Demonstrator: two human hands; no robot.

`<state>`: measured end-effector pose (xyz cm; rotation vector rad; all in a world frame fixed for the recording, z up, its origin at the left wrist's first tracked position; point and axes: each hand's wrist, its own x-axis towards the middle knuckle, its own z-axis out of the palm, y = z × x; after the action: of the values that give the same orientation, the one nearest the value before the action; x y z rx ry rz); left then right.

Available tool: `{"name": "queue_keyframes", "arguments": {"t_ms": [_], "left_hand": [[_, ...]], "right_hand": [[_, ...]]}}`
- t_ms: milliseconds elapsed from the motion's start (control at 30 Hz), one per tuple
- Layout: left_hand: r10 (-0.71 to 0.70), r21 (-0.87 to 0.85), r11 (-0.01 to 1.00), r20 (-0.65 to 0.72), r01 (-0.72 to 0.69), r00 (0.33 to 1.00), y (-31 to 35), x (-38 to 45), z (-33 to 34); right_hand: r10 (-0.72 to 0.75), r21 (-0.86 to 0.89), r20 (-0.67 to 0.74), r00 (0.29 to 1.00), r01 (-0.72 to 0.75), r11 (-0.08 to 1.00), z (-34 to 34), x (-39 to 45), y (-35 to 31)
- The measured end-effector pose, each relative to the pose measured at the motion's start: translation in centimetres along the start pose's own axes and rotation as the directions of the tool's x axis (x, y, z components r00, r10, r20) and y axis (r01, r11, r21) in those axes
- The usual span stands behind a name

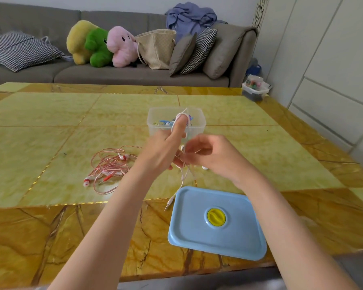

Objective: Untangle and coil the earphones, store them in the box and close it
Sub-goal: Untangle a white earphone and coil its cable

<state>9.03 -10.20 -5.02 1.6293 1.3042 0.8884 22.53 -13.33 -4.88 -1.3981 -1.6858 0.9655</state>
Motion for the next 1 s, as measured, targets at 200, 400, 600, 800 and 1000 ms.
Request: {"name": "queue_keyframes", "arguments": {"t_ms": [200,400,600,800,1000], "left_hand": [[-0.025,-0.012,1.0,-0.007,0.025,1.0,-0.3,0.4,-0.4],[0.061,0.024,0.998,-0.103,-0.058,0.993,-1.3,0.7,-2.2],[0.249,-0.042,0.968,0.166,-0.246,0.954,-1.1,0.6,0.1],[0.097,-0.307,0.95,0.087,-0.066,0.992,-0.4,0.1,0.1],[0.165,-0.033,0.985,0.439,-0.168,0.883,-0.3,-0.4,1.3]], "right_hand": [[0.06,-0.022,-0.365,0.929,-0.073,0.997,-0.9,0.7,1.5],[-0.09,-0.112,-0.566,0.819,0.032,0.993,-2.6,0.5,1.8],[-0.066,0.418,-0.235,0.97,0.162,0.894,-1.6,-0.3,0.2],[-0.022,0.581,-0.335,0.942,0.225,0.782,-2.7,-0.1,0.1],[-0.023,0.548,-0.38,0.925,0.245,0.799,-2.3,0.1,0.2]]}}
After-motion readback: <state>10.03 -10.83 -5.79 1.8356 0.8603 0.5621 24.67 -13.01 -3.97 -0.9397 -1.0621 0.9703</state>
